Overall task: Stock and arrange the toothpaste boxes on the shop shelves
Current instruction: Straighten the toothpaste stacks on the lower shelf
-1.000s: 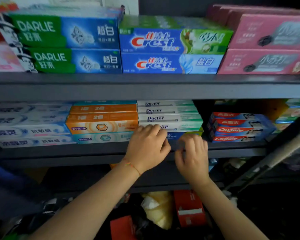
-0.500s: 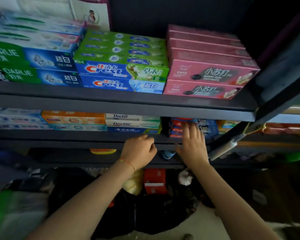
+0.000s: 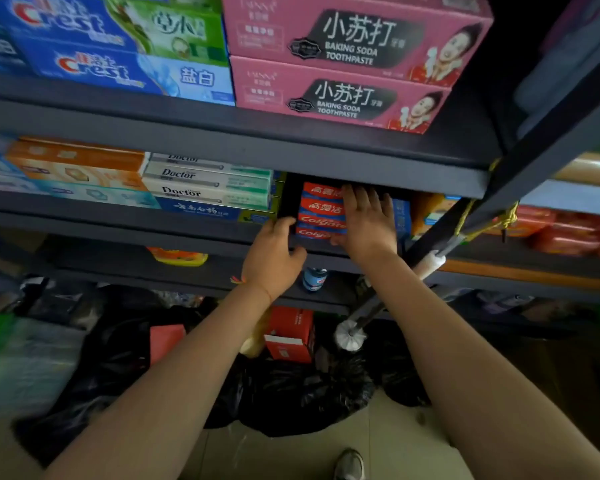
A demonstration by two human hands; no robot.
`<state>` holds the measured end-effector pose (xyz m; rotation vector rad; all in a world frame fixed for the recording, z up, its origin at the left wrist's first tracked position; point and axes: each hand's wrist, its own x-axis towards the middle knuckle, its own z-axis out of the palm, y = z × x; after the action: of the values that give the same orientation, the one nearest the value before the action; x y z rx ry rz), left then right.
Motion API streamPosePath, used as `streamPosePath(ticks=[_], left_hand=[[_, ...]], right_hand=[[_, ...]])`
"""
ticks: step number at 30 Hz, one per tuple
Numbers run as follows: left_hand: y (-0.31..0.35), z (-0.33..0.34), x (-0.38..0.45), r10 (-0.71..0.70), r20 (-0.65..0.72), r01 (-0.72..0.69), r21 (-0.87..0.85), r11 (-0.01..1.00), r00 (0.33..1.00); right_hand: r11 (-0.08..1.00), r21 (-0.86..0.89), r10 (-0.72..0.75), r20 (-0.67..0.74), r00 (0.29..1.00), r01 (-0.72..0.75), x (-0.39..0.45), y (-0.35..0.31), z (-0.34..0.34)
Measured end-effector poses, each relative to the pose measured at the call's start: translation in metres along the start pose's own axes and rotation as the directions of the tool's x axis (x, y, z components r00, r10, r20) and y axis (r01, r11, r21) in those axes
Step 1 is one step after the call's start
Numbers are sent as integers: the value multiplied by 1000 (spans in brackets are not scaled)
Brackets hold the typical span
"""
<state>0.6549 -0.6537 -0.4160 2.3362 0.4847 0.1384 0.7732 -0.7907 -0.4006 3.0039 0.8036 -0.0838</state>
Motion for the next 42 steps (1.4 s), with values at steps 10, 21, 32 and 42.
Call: streamPosePath(ticks=[10, 21, 32, 42], left_hand=[[-6, 23, 8, -80, 61, 93, -230, 969, 995], [-21, 17, 4, -117, 104, 151, -428, 891, 988], [-24, 19, -6, -132, 88, 158, -510, 846, 987], [-21, 22, -3, -134, 112, 168, -407, 898, 985]], right_hand=[[998, -13, -67, 92, 994, 69, 15, 2, -13], [996, 24, -88, 119, 989, 85, 27, -4, -20], [991, 27, -135, 86, 987, 133, 42, -22, -20], [522, 844, 521, -203, 829, -121, -74, -44, 42]])
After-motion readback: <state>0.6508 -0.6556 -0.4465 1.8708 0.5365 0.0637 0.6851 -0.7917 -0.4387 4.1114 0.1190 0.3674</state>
